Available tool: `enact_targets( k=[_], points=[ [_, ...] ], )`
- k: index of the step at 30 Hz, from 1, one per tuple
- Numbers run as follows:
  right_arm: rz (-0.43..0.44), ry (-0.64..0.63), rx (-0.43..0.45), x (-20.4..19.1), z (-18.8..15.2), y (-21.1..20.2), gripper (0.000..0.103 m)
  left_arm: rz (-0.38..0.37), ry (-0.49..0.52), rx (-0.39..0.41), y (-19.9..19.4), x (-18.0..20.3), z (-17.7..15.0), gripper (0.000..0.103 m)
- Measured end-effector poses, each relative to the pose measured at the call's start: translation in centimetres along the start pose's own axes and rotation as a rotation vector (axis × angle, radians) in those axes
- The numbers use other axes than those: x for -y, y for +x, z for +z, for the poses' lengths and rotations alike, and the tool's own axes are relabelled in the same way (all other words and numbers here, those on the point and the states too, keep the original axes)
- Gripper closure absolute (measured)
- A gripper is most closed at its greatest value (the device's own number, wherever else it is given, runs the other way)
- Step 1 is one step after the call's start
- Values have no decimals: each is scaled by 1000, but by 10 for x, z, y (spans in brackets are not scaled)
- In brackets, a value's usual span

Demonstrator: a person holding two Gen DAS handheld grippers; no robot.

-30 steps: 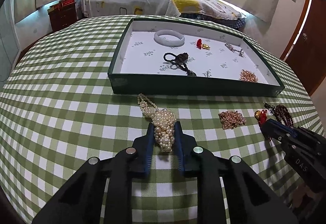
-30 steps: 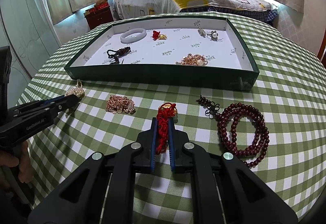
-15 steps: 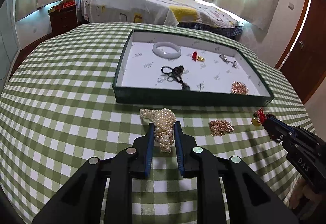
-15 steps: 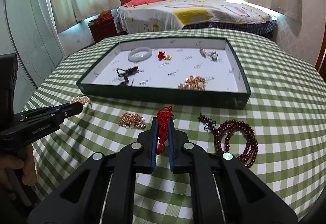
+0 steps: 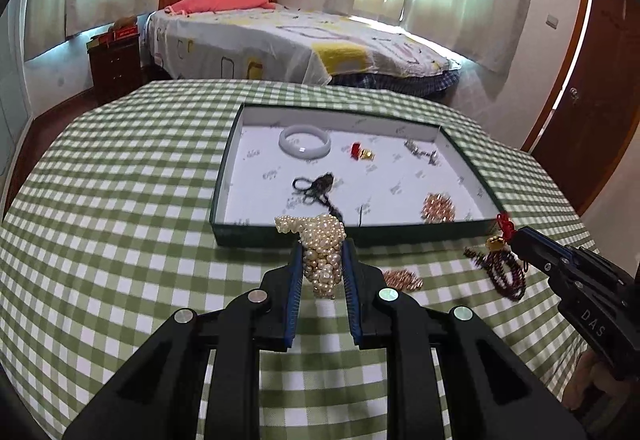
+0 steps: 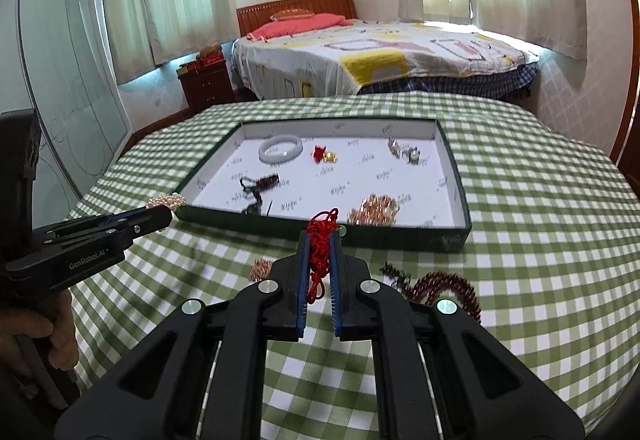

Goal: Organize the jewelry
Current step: 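Carry the pearls and red tassel into the tray and open both tools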

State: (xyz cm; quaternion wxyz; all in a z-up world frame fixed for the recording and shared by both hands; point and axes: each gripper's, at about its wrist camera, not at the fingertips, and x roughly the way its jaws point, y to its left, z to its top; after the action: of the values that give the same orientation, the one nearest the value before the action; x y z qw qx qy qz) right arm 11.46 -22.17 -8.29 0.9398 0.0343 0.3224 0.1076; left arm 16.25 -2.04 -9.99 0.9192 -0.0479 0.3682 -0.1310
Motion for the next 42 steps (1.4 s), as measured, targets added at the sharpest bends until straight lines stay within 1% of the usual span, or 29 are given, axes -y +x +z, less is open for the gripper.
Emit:
enact_targets(
  k=[6,10,14,17,19,22,26,29,35,42],
  points=[
    [-22,-10,75,6,29,-6,93,-12,11,50,0,4,26,83],
    [-43,-21,120,13,49,-1,93,-12,24,90,6,5,46,83],
    [-62,-25,142,22,67,14,93,-18,28,117,20,7,66,83],
    [-79,-27,137,32,79,34,93,-8,26,129,39,3,83,83],
    [-89,-29,121,40,81,50,93,-2,23,116,54,0,89,83],
    [-99,-20,73,51,79,77,93,9,9,69,82,-6,90,83],
    [-102,0,-22,66,68,116,93,24,-5,-1,108,-15,81,83],
    [-109,13,-74,73,62,135,93,38,-17,-49,125,-23,74,83],
    [-111,21,-132,77,56,153,93,41,-58,-112,140,-35,67,83],
    [-113,27,-149,81,56,158,92,32,-73,-133,147,-35,67,81]
  ],
)
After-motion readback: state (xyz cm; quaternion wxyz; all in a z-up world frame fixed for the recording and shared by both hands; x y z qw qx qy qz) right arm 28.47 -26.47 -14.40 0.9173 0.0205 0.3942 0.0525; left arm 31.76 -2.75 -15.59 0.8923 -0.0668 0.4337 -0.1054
